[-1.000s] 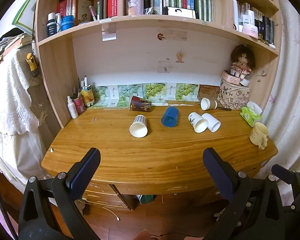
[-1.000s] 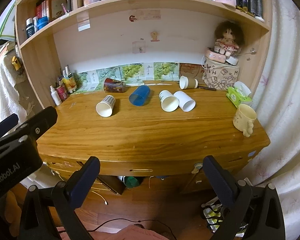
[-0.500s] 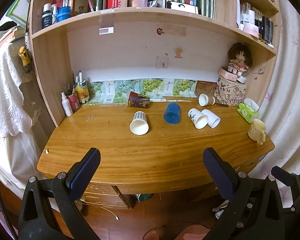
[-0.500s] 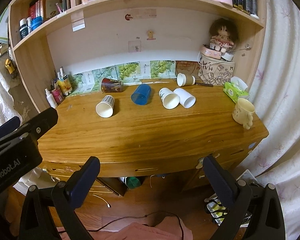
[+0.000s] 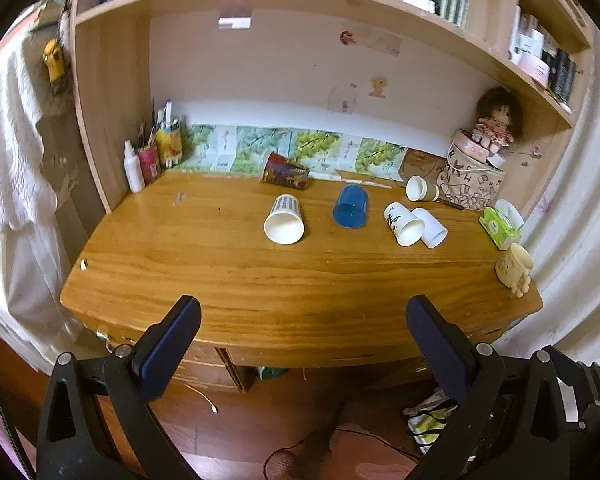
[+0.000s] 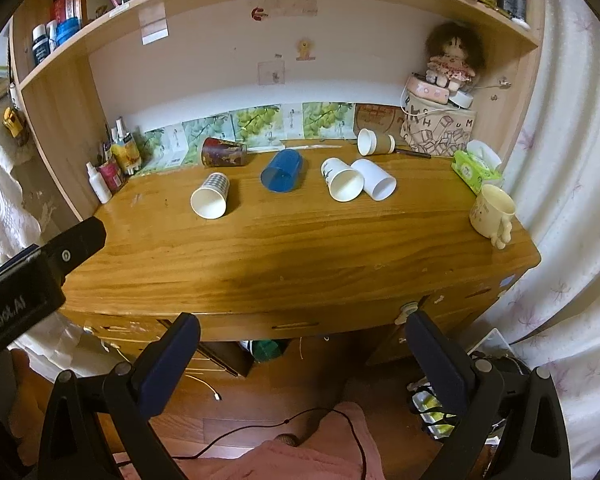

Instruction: Flip cup upright

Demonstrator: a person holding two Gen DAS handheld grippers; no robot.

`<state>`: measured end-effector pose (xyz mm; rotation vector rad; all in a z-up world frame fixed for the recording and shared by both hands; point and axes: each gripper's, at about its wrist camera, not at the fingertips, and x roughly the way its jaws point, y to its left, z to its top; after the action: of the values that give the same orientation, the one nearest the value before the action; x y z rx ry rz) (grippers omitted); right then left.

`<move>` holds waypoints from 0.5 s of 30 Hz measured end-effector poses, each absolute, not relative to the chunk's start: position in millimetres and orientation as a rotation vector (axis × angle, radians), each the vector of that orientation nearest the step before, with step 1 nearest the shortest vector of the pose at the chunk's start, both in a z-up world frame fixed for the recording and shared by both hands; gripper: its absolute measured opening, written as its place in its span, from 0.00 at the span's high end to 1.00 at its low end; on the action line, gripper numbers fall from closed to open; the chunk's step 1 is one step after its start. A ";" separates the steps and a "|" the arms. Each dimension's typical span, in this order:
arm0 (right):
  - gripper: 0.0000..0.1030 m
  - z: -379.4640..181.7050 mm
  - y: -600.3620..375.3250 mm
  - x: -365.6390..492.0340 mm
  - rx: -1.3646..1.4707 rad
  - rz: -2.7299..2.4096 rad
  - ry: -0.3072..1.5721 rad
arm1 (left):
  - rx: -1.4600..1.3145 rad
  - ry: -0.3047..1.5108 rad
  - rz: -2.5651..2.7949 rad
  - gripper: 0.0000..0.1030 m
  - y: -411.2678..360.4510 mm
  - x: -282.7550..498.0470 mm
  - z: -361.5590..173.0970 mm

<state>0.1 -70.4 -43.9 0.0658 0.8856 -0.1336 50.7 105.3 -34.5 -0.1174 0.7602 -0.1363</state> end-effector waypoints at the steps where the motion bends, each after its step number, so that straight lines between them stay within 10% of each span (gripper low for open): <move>1: 0.00 -43.8 -71.4 0.6 0.065 -0.133 0.885 | -0.124 0.767 -0.130 0.01 105.5 51.8 -36.0; 15: 0.00 -51.9 -100.7 33.1 0.076 -0.093 0.935 | -0.130 0.808 -0.077 0.01 77.5 78.6 -43.2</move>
<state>33.1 -100.7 -51.9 0.0760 0.9355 -0.0931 78.6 77.5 -43.2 -0.1302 0.8078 -0.0774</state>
